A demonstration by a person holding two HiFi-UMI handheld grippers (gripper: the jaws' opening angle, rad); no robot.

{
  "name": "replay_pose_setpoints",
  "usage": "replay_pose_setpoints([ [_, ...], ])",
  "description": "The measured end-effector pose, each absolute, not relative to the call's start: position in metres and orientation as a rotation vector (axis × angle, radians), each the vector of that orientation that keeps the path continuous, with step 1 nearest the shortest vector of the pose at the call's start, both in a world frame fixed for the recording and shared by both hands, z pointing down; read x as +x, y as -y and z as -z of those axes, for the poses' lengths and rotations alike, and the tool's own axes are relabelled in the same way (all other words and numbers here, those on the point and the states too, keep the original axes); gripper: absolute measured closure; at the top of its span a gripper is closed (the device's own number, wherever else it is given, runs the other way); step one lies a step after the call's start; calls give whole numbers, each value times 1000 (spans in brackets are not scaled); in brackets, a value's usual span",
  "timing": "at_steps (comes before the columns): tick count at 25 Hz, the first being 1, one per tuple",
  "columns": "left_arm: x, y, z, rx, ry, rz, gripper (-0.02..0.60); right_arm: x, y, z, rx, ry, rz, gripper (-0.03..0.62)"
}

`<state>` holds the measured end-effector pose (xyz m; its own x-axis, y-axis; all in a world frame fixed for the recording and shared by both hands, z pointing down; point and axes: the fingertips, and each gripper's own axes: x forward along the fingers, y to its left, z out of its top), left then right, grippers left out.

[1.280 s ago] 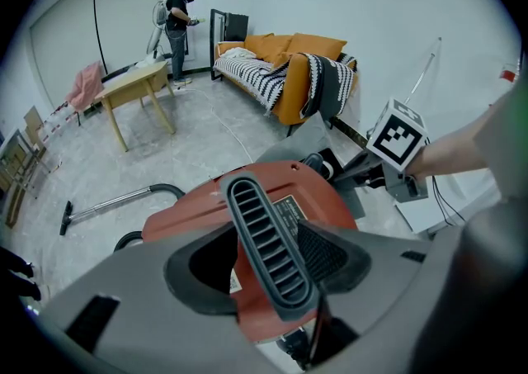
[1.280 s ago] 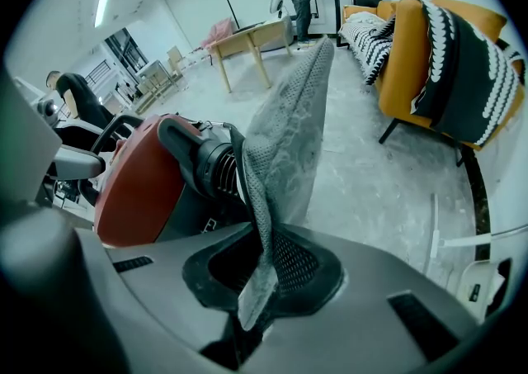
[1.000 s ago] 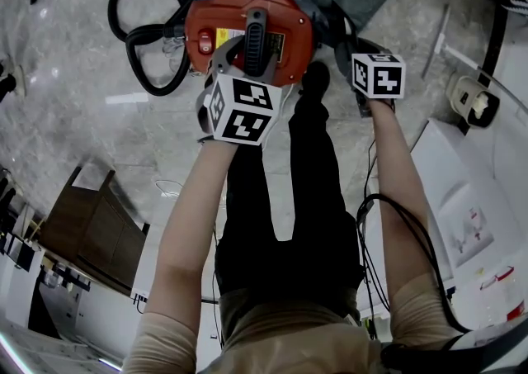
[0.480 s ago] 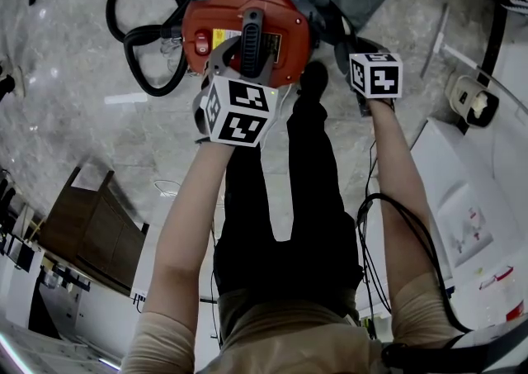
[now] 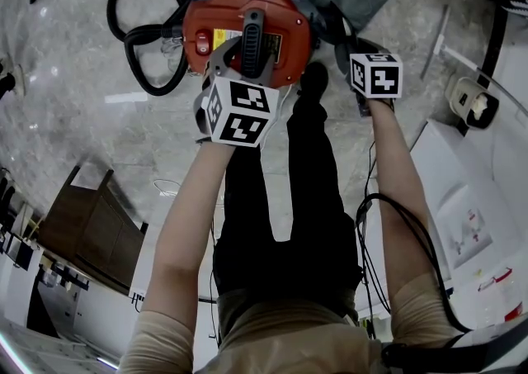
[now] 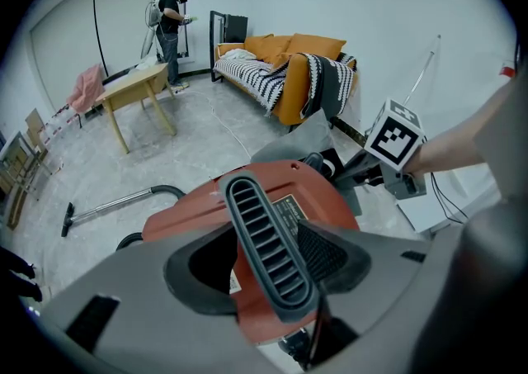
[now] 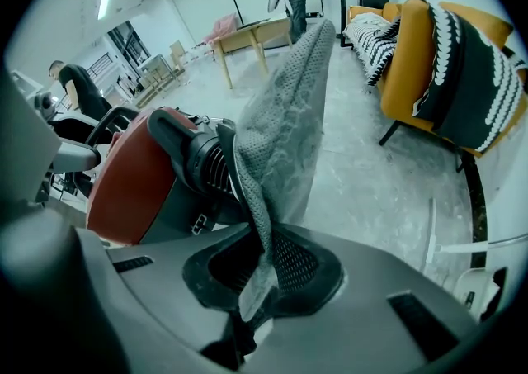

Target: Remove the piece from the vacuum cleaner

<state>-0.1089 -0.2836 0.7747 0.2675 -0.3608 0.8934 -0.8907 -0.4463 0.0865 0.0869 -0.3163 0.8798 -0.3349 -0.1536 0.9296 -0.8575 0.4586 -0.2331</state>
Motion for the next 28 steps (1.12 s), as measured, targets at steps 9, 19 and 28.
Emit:
replay_pose_setpoints([
  [9,-108,283,-774,1943,1127,-1131,360,89,317,-881,883,1766,-976,563],
  [19,-108,284,-776,1944,1122,-1127,360,91,318,-885,821,1772,-924,564],
  [28,-108,284,-775,1943,1120,-1130,360,94,323,-885,822,1773,-923,563],
])
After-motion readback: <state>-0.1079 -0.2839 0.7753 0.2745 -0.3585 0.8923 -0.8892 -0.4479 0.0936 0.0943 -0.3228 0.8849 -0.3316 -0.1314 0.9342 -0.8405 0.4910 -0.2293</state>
